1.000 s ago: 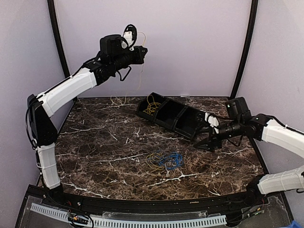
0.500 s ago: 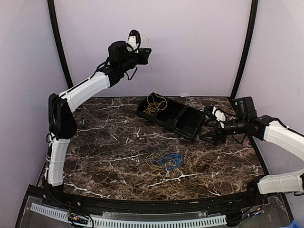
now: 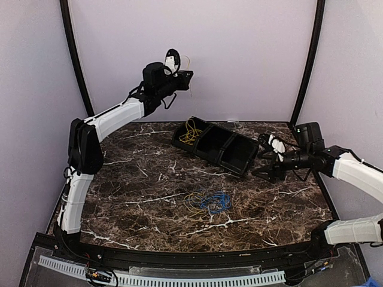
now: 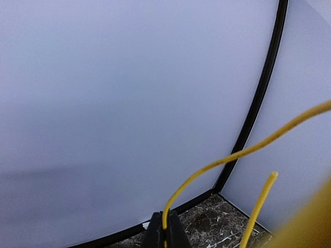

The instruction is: Untangle the cables

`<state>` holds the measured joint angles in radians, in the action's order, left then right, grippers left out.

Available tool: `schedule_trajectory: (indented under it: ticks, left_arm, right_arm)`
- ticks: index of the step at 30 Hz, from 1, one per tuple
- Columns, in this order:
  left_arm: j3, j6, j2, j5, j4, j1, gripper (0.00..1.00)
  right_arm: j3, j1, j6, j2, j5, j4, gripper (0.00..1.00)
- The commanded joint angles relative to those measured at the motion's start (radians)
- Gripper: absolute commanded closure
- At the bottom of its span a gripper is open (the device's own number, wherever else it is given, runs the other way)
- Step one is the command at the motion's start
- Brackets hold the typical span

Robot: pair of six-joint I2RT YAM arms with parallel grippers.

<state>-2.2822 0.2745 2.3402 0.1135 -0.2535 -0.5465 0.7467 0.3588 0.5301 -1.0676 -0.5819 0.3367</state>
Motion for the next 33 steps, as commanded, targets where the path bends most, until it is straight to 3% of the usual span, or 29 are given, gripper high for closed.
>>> schedule_trajectory:
  ticks: [1, 10, 15, 22, 33]
  left_arm:
    - [0.079, 0.057, -0.002, 0.1, -0.05, 0.008, 1.0]
    - [0.247, 0.115, -0.005, 0.166, -0.072, 0.007, 1.0]
    - [0.29, 0.114, -0.007, 0.163, -0.003, 0.007, 1.0]
    - [0.293, 0.109, 0.006, 0.133, 0.16, 0.007, 1.0]
    - [0.187, 0.136, 0.17, 0.128, 0.21, 0.007, 1.0]
  right_arm:
    - [-0.013, -0.009, 0.019, 0.015, 0.007, -0.032, 0.22]
    - [-0.006, -0.009, 0.034, -0.015, -0.004, -0.015, 0.22]
    - [-0.009, -0.009, 0.039, -0.015, -0.003, -0.015, 0.22]
    - [-0.002, -0.009, 0.045, -0.028, -0.007, -0.005, 0.22]
    - [0.0, -0.009, 0.048, -0.04, -0.013, 0.001, 0.22]
